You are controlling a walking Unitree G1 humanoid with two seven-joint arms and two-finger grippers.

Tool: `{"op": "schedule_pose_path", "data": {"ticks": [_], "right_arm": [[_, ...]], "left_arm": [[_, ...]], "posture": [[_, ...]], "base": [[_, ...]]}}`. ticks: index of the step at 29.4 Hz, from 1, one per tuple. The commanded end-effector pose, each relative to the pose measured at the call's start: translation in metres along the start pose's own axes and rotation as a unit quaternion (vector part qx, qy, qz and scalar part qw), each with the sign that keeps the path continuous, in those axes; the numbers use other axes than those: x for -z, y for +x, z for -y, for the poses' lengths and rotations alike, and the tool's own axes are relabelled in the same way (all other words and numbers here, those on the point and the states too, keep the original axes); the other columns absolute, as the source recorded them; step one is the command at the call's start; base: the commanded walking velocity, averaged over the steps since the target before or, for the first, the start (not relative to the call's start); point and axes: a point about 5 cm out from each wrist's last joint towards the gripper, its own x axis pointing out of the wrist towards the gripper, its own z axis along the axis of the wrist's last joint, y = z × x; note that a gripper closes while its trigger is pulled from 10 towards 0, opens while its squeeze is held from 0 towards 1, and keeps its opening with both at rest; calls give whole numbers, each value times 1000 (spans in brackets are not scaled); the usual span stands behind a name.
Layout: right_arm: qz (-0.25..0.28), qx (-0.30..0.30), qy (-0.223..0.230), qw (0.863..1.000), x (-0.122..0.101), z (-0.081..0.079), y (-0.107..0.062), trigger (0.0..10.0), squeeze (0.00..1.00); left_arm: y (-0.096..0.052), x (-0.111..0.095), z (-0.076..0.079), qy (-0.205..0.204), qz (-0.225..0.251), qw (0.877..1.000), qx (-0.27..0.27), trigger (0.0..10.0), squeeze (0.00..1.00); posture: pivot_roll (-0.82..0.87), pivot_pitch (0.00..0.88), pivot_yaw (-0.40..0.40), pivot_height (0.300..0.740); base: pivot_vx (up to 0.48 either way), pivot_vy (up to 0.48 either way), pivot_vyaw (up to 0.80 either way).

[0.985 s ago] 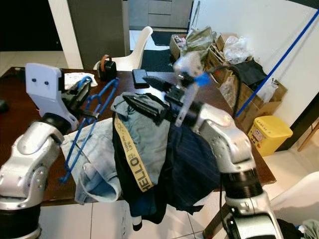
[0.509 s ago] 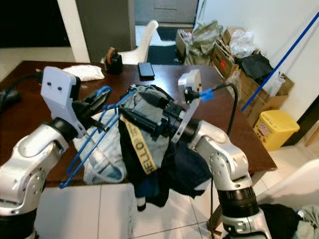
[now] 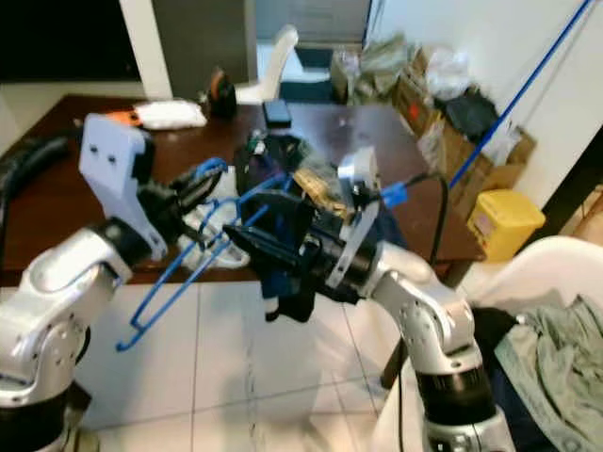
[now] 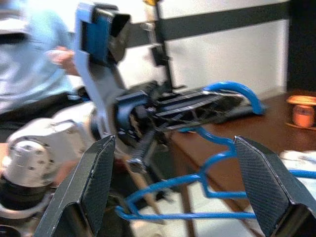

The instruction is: Hang hanger

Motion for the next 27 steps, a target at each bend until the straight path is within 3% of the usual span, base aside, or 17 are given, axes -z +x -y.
{"op": "schedule_pose_path", "data": {"ticks": [1, 4, 6, 7, 10, 12, 15, 18, 19, 24, 27], "right_arm": [[1, -1, 9, 1000, 1, -1, -7, 10000, 0], [-1, -4, 10, 1000, 1, -2, -7, 10000, 0], [-9, -4, 10, 1000, 4, -2, -8, 10000, 0], [-9, -4, 10, 1000, 4, -2, -8, 10000, 0], [-15, -1, 11, 1000, 6, -2, -9, 10000, 0], [-19, 3, 11, 1000, 7, -2, -11, 10000, 0], [-21, 6, 10, 1000, 7, -1, -12, 10000, 0], [-26, 5, 8, 1000, 7, 0, -16, 10000, 0], [-26, 5, 8, 1000, 7, 0, -16, 10000, 0], [-34, 0, -8, 999, 3, 0, -26, 10000, 0], [-39, 23, -15, 999, 2, 6, -29, 10000, 0]], "left_arm": [[0, 0, 2, 4, -7, 1000, 10, 10000, 0], [0, 0, 0, 8, -9, 1000, 6, 10000, 0], [0, 3, -14, 42, -24, 998, -42, 10000, 0], [0, 3, -14, 42, -24, 998, -42, 10000, 0], [-4, 7, -38, 81, -52, 988, -120, 10000, 0], [-5, 5, -37, 74, -48, 989, -115, 10000, 0], [-3, 3, -31, 58, -40, 993, -90, 10000, 0], [-1, 1, -11, 18, -35, 999, -5, 10000, 0], [-1, 1, -11, 18, -35, 999, -5, 10000, 0], [-2, 8, 9, -1, -62, 994, 92, 10000, 0], [-3, 15, 12, 0, -75, 992, 106, 10000, 0]], "posture": [[86, 21, -45, 740], [86, 21, -45, 740], [86, 22, -46, 740], [86, 22, -46, 740], [84, 24, -44, 740], [84, 26, -44, 740], [84, 26, -44, 740], [76, 27, -41, 740], [76, 27, -41, 740], [73, 26, -35, 740], [65, 25, -31, 740]], "base": [[-394, 0, 0], [-394, 0, 0], [-187, 0, 0], [0, 0, 0], [0, 0, 0], [0, 0, 0], [0, 0, 0], [-280, 0, 0], [-315, 0, 0], [-408, 0, 0], [-435, 0, 0]]}}
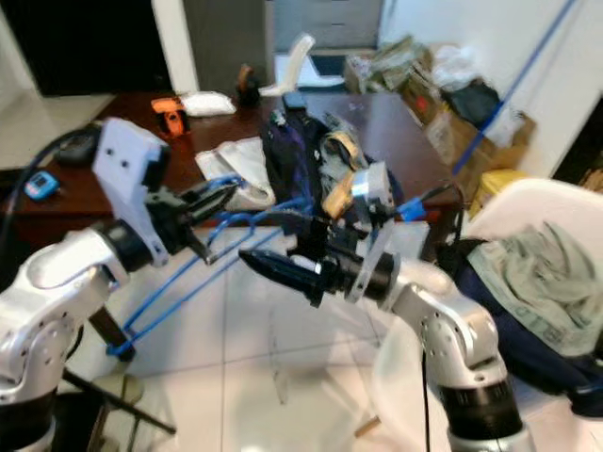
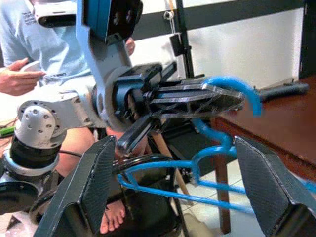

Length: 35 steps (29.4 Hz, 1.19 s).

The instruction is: Hang hanger

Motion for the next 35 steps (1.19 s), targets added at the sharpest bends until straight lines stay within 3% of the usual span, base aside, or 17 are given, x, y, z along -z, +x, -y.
{"op": "schedule_pose_path", "data": {"ticks": [1, 7, 16, 29, 31, 35], "right_arm": [[1, 16, -13, 1000, -4, 3, -4, 10000, 0], [-18, 65, -21, 998, 2, 14, -11, 10000, 0], [-23, 111, -21, 993, 8, 24, -14, 10000, 0], [-42, 104, -51, 992, 5, 27, -24, 10000, 0], [-60, 98, -64, 991, 5, 27, -27, 10000, 0], [-66, 96, -69, 991, 5, 27, -29, 10000, 0]], "left_arm": [[-1, 6, 3, 0, -16, 1000, 14, 10000, 0], [1, 23, 8, -13, -38, 999, 24, 10000, 0], [3, 39, 20, -25, -61, 997, 43, 10000, 0], [2, 44, 16, 47, -70, 993, 80, 10000, 0], [0, 43, 17, 66, -63, 990, 110, 10000, 0], [0, 43, 17, 72, -61, 988, 120, 10000, 0]], "posture": [[65, 25, -31, 740], [59, 26, -30, 740], [56, 28, -27, 740], [56, 27, -29, 740], [54, 26, -28, 740], [53, 26, -27, 740]], "base": [[-435, 0, 0], [-434, 0, 0], [-411, 0, -698], [0, 0, -769], [0, 0, -769], [0, 0, -769]]}}
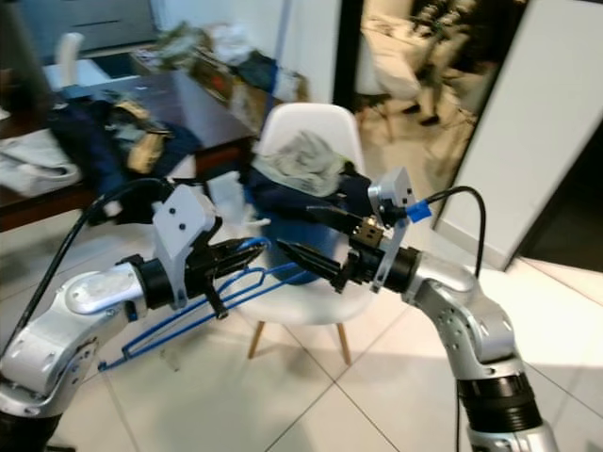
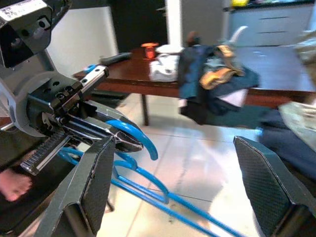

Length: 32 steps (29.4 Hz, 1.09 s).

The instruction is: Hang hanger

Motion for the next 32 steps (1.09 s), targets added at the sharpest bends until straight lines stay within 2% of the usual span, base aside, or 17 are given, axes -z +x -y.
{"op": "schedule_pose_path", "data": {"ticks": [1, 4, 7, 10, 11, 12, 14, 17, 20, 21, 22, 25, 28, 32], "right_arm": [[-7, -7, -9, 1000, 1, -1, 0, 10000, 0], [-32, -8, -24, 999, 5, 0, -4, 10000, 0], [-58, -13, -36, 998, 10, 0, -6, 10000, 0], [-78, -17, -45, 996, 15, -1, -8, 10000, 0], [-78, -17, -45, 996, 15, -1, -8, 10000, 0], [-104, -13, -61, 993, 23, 1, -6, 10000, 0], [-104, -13, -61, 993, 23, 1, -6, 10000, 0], [-124, -25, -69, 990, 32, -2, -2, 10000, 0], [-125, -32, -70, 989, 33, -4, -1, 10000, 0], [-125, -43, -71, 989, 32, -6, 0, 10000, 0], [-125, -43, -71, 989, 32, -6, 0, 10000, 0], [-126, -59, -75, 987, 31, -7, 0, 10000, 0], [-123, -87, -81, 985, 24, -10, -3, 10000, 0], [-127, -117, -81, 982, 19, -12, -9, 10000, 0]], "left_arm": [[-1, 4, -1, 14, -11, 1000, 11, 10000, 0], [-1, 5, -2, 22, -3, 1000, 14, 10000, 0], [0, 7, -8, 41, -1, 999, -12, 10000, 0], [1, 7, -16, 40, 6, 998, -48, 10000, 0], [1, 7, -16, 40, 6, 998, -48, 10000, 0], [1, 10, -14, 24, 12, 999, -36, 10000, 0], [1, 10, -14, 24, 12, 999, -36, 10000, 0], [-1, 17, 2, -17, 16, 1000, 16, 10000, 0], [-2, 18, 6, -29, 23, 999, 31, 10000, 0], [-4, 19, 13, -39, 24, 997, 62, 10000, 0], [-4, 19, 13, -39, 24, 997, 62, 10000, 0], [-10, 20, 26, -45, 17, 991, 125, 10000, 0], [-21, 22, 36, -47, -6, 980, 194, 10000, 0], [-26, 17, 34, -46, -2, 976, 213, 10000, 0]], "posture": [[50, 25, -26, 740], [46, 25, -24, 740], [45, 24, -24, 740], [46, 25, -25, 740], [46, 25, -25, 740], [45, 23, -29, 740], [45, 23, -29, 740], [48, 21, -32, 740], [48, 21, -32, 740], [47, 18, -35, 740], [47, 18, -35, 740], [44, 16, -35, 740], [39, 12, -33, 740], [36, 14, -34, 740]], "base": [[0, 0, -769], [0, 0, -773], [0, 0, -769], [0, 0, -769], [0, 0, -769], [0, 0, -775], [0, 0, -775], [0, 0, -775], [0, 0, -775], [0, 0, -775], [0, 0, -775], [0, 0, -775], [0, 0, -775], [0, 0, -772]]}}
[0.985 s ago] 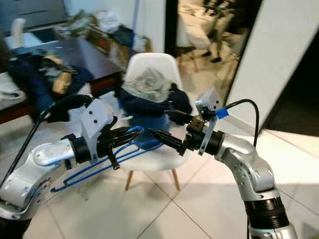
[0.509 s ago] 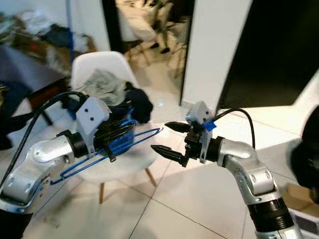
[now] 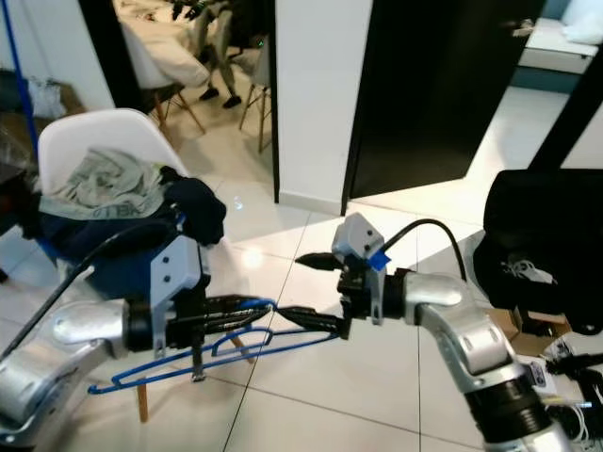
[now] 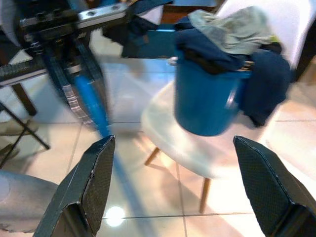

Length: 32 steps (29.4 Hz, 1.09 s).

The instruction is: Hang hanger

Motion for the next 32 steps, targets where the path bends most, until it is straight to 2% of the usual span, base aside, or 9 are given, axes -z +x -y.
{"op": "schedule_pose_path", "data": {"ticks": [1, 5, 14, 17, 24, 27, 29, 31, 32], "right_arm": [[7, -17, -8, 1000, -6, -3, -2, 10000, 0], [-9, -68, 1, 998, -5, -13, -9, 10000, 0], [-22, -58, 2, 998, 1, -12, -7, 10000, 0], [-19, -62, 6, 998, 1, -14, -6, 10000, 0], [-16, -58, 11, 998, 1, -13, -6, 10000, 0], [2, -49, 8, 999, -4, -11, -6, 10000, 0], [56, -15, 4, 998, -20, -1, -6, 10000, 0], [72, -6, 3, 997, -24, 2, -6, 10000, 0], [142, 22, -3, 990, -51, 16, -12, 10000, 0]], "left_arm": [[-1, -3, 3, 3, -1, 1000, 19, 10000, 0], [-4, -11, 3, 10, 11, 999, 34, 10000, 0], [2, -12, -3, 33, 20, 999, 4, 10000, 0], [4, -14, -12, 41, 28, 998, -28, 10000, 0], [2, -14, -21, 53, 26, 996, -61, 10000, 0], [-1, -17, -30, 67, 25, 993, -94, 10000, 0], [-10, -24, -48, 80, 30, 984, -158, 10000, 0], [-13, -26, -53, 84, 32, 980, -175, 10000, 0], [-38, -48, -70, 119, 40, 968, -218, 10000, 0]], "posture": [[36, 14, -34, 740], [31, 18, -35, 740], [27, 21, -34, 740], [26, 22, -32, 740], [25, 23, -32, 740], [24, 24, -33, 740], [23, 25, -34, 740], [23, 25, -34, 740], [22, 25, -37, 740]], "base": [[0, 0, -775], [0, 0, -773], [0, 0, -771], [0, 0, -769], [0, 0, -646], [0, 0, 0], [0, 0, 0], [0, 0, 0], [0, 0, 0]]}}
